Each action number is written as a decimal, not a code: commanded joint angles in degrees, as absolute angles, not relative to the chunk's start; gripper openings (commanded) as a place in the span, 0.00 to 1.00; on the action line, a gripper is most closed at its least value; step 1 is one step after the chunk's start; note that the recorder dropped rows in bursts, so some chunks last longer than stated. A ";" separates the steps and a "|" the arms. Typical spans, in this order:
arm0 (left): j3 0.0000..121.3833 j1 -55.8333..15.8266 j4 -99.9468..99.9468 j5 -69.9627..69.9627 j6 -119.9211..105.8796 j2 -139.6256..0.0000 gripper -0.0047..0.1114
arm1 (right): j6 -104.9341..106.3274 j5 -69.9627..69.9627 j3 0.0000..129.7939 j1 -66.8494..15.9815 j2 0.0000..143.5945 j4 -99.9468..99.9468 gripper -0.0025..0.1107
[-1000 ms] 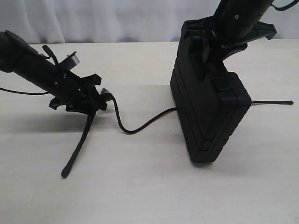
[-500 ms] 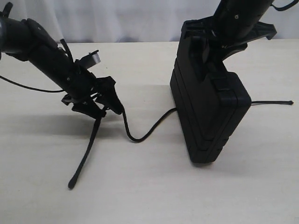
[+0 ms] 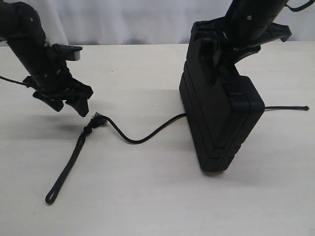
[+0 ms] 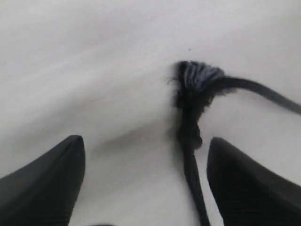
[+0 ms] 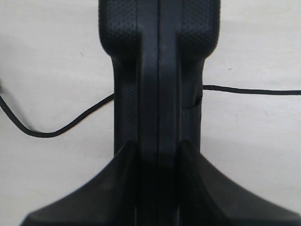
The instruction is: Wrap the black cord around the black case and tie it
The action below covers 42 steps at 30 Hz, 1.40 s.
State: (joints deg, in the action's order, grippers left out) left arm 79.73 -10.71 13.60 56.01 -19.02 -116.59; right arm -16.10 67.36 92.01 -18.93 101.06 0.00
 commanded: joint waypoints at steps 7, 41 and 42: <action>76.05 -13.10 12.75 59.21 -28.76 -113.94 0.62 | -15.92 65.81 92.00 -18.81 101.55 -0.42 0.06; 65.47 -13.89 27.01 35.44 1.30 -117.66 0.42 | -15.92 65.81 92.00 -18.81 101.55 -0.42 0.06; 65.49 -13.52 26.41 35.71 0.99 -117.41 0.43 | -15.92 65.81 92.00 -18.81 101.55 -0.42 0.06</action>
